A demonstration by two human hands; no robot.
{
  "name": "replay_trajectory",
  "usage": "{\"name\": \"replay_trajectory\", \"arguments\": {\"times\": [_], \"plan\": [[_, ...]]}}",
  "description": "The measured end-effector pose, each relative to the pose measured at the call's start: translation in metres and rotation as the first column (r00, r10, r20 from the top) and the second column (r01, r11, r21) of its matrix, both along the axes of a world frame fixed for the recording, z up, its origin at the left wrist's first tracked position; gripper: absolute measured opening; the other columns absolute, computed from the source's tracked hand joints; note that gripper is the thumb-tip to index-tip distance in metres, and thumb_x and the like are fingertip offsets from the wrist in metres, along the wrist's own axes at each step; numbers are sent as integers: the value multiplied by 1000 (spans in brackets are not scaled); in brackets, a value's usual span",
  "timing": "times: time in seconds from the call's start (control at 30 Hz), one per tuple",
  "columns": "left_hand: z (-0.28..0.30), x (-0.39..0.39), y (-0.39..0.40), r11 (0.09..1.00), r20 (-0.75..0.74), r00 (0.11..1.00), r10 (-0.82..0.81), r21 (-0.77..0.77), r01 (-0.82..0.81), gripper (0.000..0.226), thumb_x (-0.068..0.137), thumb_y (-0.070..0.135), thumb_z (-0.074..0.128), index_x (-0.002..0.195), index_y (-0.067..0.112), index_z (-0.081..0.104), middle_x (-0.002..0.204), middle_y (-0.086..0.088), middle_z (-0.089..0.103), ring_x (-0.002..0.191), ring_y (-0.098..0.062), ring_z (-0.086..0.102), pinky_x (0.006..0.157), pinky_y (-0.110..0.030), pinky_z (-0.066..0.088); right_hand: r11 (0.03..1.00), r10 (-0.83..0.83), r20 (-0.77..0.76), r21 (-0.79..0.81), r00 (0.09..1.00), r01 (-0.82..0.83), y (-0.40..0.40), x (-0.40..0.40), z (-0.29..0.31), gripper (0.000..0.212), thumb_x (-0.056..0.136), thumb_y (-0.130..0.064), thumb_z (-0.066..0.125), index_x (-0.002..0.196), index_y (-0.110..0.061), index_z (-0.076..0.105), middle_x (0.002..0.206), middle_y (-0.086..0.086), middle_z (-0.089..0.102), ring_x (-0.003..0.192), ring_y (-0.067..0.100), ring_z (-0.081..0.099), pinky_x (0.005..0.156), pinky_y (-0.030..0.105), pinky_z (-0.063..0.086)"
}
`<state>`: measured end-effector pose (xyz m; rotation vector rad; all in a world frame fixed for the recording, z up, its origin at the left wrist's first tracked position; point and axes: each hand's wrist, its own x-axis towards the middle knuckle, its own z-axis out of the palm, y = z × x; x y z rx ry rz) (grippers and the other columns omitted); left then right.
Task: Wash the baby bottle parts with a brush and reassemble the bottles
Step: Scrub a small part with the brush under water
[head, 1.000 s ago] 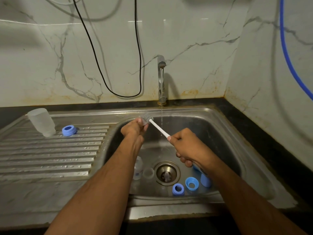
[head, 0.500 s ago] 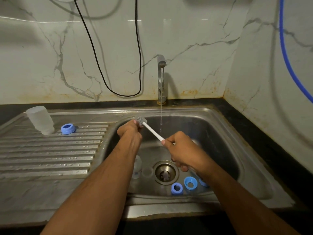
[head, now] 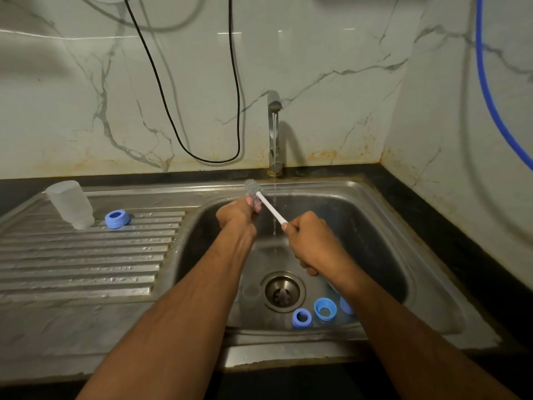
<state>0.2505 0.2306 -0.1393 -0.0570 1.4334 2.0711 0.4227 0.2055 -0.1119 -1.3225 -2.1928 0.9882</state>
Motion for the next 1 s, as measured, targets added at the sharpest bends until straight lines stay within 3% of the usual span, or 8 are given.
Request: {"name": "replay_trajectory", "arguments": {"times": [0.07, 0.2, 0.27, 0.37, 0.5, 0.63, 0.8, 1.0], "plan": [[3, 4, -1, 999, -9, 999, -36, 4, 36, 25, 84, -12, 64, 64, 3, 62, 64, -10, 62, 52, -18, 57, 59, -29, 54, 1000, 0, -10, -1, 1000, 0, 2, 3, -5, 31, 104, -39, 50, 91, -17, 66, 68, 1, 55, 59, 18, 51, 57, 37, 50], [-5, -7, -9, 996, 45, 997, -67, 63, 64, 4, 86, -4, 70, 87, -1, 70, 72, -9, 68, 67, -18, 66, 70, -31, 59, 986, -15, -130, -168, 991, -7, 2, 14, -3, 27, 104, -38, 52, 92, -18, 65, 64, 5, 55, 46, 17, 47, 41, 25, 39], [-8, -10, -13, 994, 107, 992, -61, 98, 51, 6, 86, -2, 72, 91, 0, 69, 86, -14, 73, 82, -21, 72, 78, -35, 62, 978, 1, -144, -204, 990, -30, 1, 15, -2, 27, 104, -38, 51, 95, -16, 66, 63, 7, 54, 44, 15, 44, 39, 23, 36], [-14, -17, -14, 987, 158, 984, -86, 146, 63, 20, 85, 4, 76, 104, -1, 72, 103, -19, 74, 93, -24, 74, 67, -29, 62, 972, 30, -144, -227, 989, -62, -3, 14, -4, 31, 105, -37, 50, 97, -12, 66, 64, 8, 52, 43, 13, 42, 39, 23, 35], [-13, -13, -10, 992, 115, 991, -62, 116, 49, 20, 84, 0, 74, 104, -4, 73, 99, -17, 75, 80, -18, 71, 66, -25, 60, 983, 10, -118, -179, 993, -31, -4, 11, -5, 34, 105, -38, 50, 89, -12, 64, 65, 7, 54, 44, 15, 44, 40, 24, 38], [-10, -2, -4, 995, 52, 995, -85, 57, 82, 8, 85, -4, 73, 92, -5, 73, 81, -14, 73, 67, -16, 68, 62, -25, 59, 998, -7, -56, -67, 998, 3, -3, 4, -8, 31, 104, -40, 50, 95, -15, 66, 70, 3, 57, 59, 18, 52, 57, 35, 49], [-12, -24, -8, 999, 145, 989, 35, 9, -37, 9, 90, -12, 60, 84, -8, 66, 76, -16, 65, 53, -18, 61, 43, -24, 51, 938, 76, -141, -325, 987, -119, -9, 16, -2, 27, 106, -37, 48, 105, -14, 62, 63, 6, 51, 43, 11, 41, 38, 22, 33], [0, 23, -2, 995, 13, 995, -98, 24, 98, 8, 82, -14, 64, 83, -9, 70, 65, -14, 66, 46, -15, 60, 68, -33, 60, 968, -65, -143, -248, 988, 27, 8, 6, -7, 28, 105, -36, 49, 95, -13, 62, 64, 7, 52, 44, 15, 43, 40, 23, 35]]}}
